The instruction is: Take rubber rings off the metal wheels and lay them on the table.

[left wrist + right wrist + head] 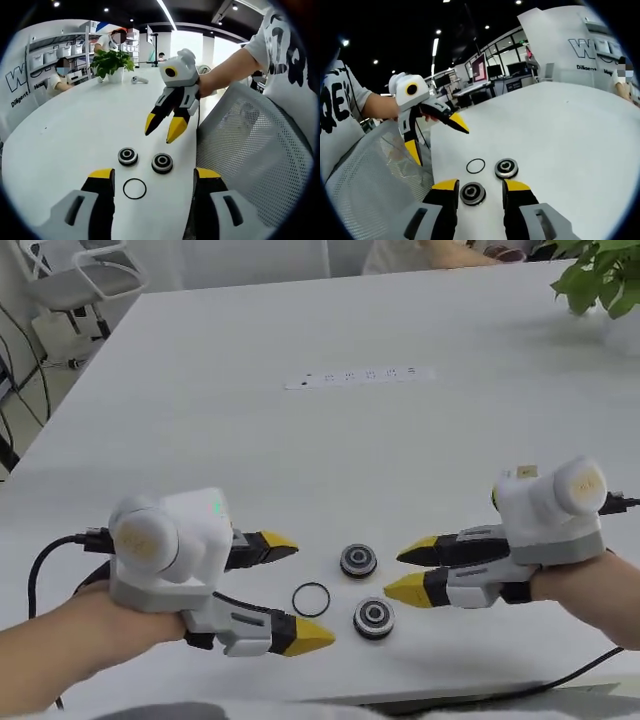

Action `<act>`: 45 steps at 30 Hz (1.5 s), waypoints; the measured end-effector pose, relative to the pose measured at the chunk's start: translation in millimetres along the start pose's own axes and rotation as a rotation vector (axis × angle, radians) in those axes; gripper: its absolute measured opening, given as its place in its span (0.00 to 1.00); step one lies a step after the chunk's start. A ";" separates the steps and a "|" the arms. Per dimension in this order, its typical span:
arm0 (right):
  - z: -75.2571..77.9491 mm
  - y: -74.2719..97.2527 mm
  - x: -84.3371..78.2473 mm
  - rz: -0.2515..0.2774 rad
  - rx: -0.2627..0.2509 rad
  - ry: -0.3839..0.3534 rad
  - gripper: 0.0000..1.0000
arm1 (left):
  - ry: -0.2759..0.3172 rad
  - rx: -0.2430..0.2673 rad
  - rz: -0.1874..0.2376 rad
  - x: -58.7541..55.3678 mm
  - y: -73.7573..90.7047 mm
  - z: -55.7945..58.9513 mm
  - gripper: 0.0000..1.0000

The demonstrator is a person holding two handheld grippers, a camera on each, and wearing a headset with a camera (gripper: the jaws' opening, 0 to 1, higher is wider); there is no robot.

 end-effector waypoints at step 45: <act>-11.0 -24.8 -40.6 -0.133 0.072 0.180 0.25 | 0.024 -0.099 -0.060 -12.0 -60.5 12.0 0.30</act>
Point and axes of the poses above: the centre of the closed fingertips' face, and the gripper's own axes: y roughly backward along the fingers, z roughly to its right, x roughly out of its top, the point moved 3 cm from there along y, roughly backward along the fingers, and after that the axes turned 2 degrees about -x, right-handed, at the moved point
